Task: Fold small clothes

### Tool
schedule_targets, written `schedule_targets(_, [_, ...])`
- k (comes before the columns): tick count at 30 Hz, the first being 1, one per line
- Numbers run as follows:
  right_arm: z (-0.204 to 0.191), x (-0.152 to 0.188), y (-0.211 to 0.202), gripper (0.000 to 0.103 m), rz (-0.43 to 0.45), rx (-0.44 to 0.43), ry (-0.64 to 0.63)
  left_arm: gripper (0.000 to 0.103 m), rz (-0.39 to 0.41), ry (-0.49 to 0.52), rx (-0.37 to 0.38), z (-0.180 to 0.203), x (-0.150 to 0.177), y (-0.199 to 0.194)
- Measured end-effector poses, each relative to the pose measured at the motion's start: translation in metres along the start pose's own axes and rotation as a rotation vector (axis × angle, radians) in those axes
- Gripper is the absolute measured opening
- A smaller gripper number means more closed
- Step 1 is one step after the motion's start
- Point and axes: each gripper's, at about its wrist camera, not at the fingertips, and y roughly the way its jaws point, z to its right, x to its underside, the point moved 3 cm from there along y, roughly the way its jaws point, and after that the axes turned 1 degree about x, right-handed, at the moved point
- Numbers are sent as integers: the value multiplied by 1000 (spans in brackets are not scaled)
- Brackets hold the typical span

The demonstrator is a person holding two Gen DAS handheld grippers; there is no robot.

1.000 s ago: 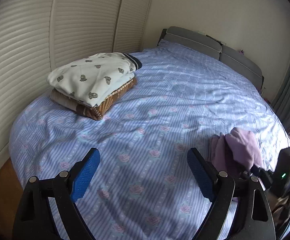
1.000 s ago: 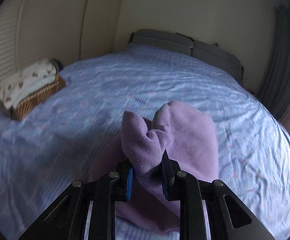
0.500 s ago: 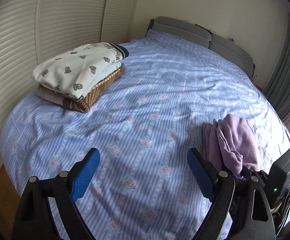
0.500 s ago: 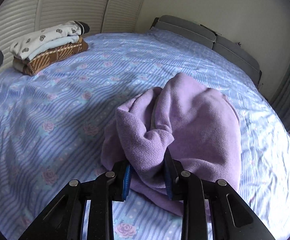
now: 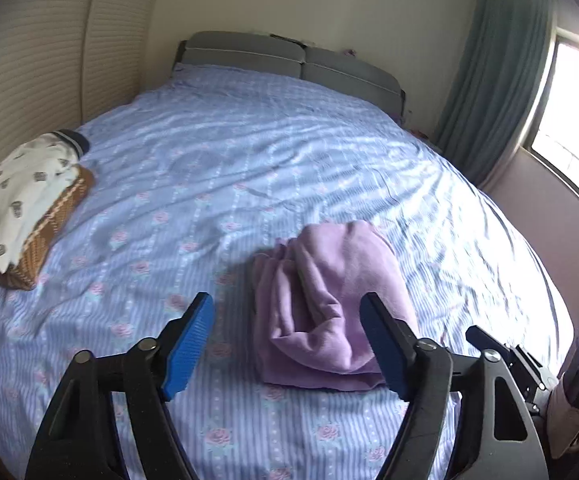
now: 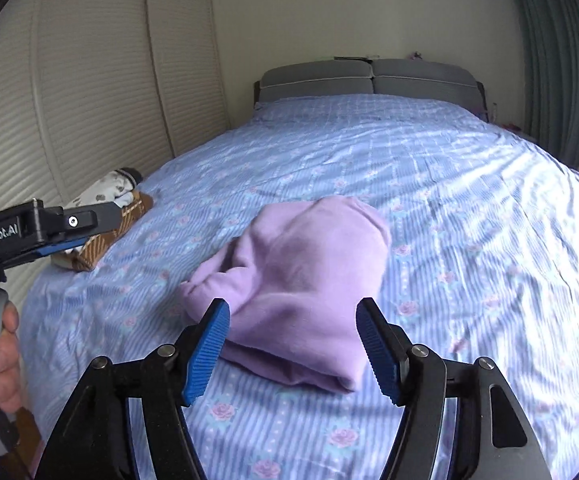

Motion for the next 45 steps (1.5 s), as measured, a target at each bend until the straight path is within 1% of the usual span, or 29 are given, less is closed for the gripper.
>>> schedule_targets(1, [9,1,-1,66,-5,15,16,62,-21,18,17,7,0,10])
schedule_targets(2, [19,2,-1,66,-10,26,35,58,-37,40,30,14,1,18])
schedule_targets(6, [48,7,1,66,-26,49,113,53,-93,129,54,37,4,49])
schedule_targets(9, [62,13,6,66,-41,54,158,47,-154,174,34,43,6,71])
schedule_targets(11, [68,15,10,66,-50,50,181,35,-199,168,3,40,7,83])
schedule_targets(13, [72,17,13,66,-56,49,198,34,-229,141,-4,34,8,93])
schedule_targets(18, [78,21,16,66,-64,44,223,35,-308,92,20,22,21,117])
schedule_targets(19, [79,23,17,66,-67,45,227,34,-312,83,22,20,24,118])
schedule_targets(21, [83,25,18,66,-71,49,239,21,-308,59,38,17,27,117])
schedule_targets(22, [84,26,18,66,-75,48,247,19,-303,42,40,15,28,113])
schedule_targets(24, [87,28,18,66,-80,46,263,16,-272,10,24,10,27,99])
schedule_targets(26, [89,28,16,66,-74,47,275,14,-222,-22,15,5,25,78])
schedule_targets(28, [89,28,14,66,-65,45,283,13,-197,-44,4,0,24,65])
schedule_targets(30, [86,28,16,66,-71,36,283,13,-201,-40,-7,-3,29,68])
schedule_targets(33, [78,32,20,66,-89,30,264,13,-222,-42,-30,-11,41,87])
schedule_targets(36, [73,37,21,66,-104,30,236,17,-202,-36,-45,-14,50,93])
schedule_targets(39, [72,40,24,66,-118,30,234,17,-193,-20,-40,-11,48,90])
schedule_targets(42, [73,39,27,66,-127,13,258,20,-189,-18,-34,-6,41,83])
schedule_targets(43, [72,38,26,66,-125,10,259,23,-181,-9,-38,-2,37,79])
schedule_targets(45, [72,36,24,66,-118,8,250,34,-163,10,-41,5,27,73])
